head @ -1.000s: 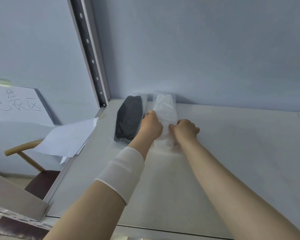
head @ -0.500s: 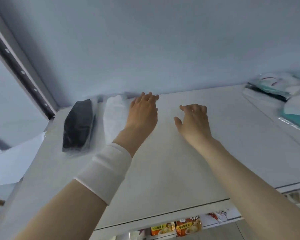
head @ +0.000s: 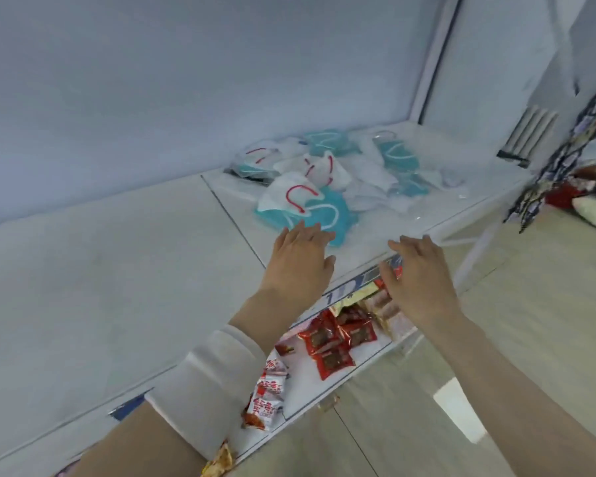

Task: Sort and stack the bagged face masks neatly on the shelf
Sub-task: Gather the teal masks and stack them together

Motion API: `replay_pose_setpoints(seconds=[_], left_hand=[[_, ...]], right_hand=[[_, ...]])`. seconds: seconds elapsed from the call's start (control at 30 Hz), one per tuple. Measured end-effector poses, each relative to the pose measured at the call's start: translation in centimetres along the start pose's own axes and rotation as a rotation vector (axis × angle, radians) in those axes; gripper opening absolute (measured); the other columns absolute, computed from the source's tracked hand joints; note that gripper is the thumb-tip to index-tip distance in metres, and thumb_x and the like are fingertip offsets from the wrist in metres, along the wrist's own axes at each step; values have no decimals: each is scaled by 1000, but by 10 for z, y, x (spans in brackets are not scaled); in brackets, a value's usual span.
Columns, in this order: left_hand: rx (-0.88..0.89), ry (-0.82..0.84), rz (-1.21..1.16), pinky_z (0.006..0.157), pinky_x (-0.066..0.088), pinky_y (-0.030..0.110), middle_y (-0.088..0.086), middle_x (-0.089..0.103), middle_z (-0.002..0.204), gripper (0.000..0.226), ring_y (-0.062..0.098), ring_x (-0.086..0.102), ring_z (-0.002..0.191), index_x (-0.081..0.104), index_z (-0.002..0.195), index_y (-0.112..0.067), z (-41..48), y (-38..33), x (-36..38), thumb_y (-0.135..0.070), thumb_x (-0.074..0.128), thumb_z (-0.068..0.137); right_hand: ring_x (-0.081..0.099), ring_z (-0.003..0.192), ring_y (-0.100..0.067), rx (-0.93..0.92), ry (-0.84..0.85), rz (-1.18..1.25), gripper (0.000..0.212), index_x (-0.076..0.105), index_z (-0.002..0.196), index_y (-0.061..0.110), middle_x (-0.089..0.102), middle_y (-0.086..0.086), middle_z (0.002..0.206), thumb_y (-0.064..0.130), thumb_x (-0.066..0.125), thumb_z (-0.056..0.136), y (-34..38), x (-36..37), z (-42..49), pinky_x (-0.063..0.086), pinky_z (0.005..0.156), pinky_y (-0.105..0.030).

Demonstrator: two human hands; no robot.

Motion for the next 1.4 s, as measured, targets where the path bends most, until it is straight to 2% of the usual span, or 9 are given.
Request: replay_pose_setpoints(seconds=[0.1,0.27,0.4,0.47,0.67,0.87,1.0,1.2,1.4], left_hand=[[46,32,-11,116,3,32,0,24,156,48,18,12,146,31,146,-24,31,-49,22,-29,41,99],[114,85,20,117,1,32,-2,20,158,46,18,9,147,30,146,-26,87,-101,50,-29,38,101],[97,38,51,118,4,32,-2,23,157,46,17,13,146,31,146,-25,150,-105,50,-32,39,100],[78,-5,30,118,5,32,-2,26,156,45,16,16,145,33,144,-25,181,-106,47,-34,39,100],[17,31,38,117,10,33,0,31,153,45,18,21,144,35,143,-23,249,-106,61,-33,41,99],[-92,80,66,118,10,34,0,25,155,47,20,18,145,32,144,-23,288,-85,79,-34,39,100],[-185,16,31,117,9,31,-1,24,156,45,18,15,146,34,144,-24,298,-67,75,-32,38,100],[-422,-80,28,114,13,29,-3,28,155,45,15,20,144,36,143,-25,294,-46,74,-33,40,99],[-594,-101,44,115,10,29,-5,24,156,44,14,14,146,36,143,-26,287,-55,80,-33,37,100]], right_hand=[[39,129,-38,77,-40,85,39,58,122,1,54,-21,129,24,53,91,-61,-18,7,25,112,-49],[36,130,-36,151,-62,164,39,55,126,4,50,-19,133,20,59,89,-127,-30,35,25,112,-45],[32,133,-33,137,-92,224,42,52,129,7,48,-15,136,23,57,91,-157,-42,91,27,111,-45],[35,131,-31,135,-113,239,43,51,130,8,49,-14,134,24,56,91,-168,-49,124,29,110,-41],[37,130,-26,174,7,257,54,43,137,14,46,-10,138,36,55,90,-199,-39,207,29,105,-33],[38,131,-26,109,168,307,69,35,142,14,42,-7,143,44,60,85,-190,-2,276,30,109,-36],[40,129,-28,-13,219,322,75,35,141,13,44,-10,140,46,65,81,-168,19,329,32,106,-36],[46,118,-32,-210,370,200,97,36,136,20,51,-10,127,59,78,58,-136,57,380,36,96,-36],[52,119,-28,-210,280,480,83,38,135,12,55,-8,129,34,81,68,-147,43,415,39,92,-32]])
Point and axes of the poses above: each hand's wrist, its own z-axis towards the middle knuckle, its own x-axis out of the palm, y = z × x, the point moved 10 cm from there along z, towards the middle knuckle
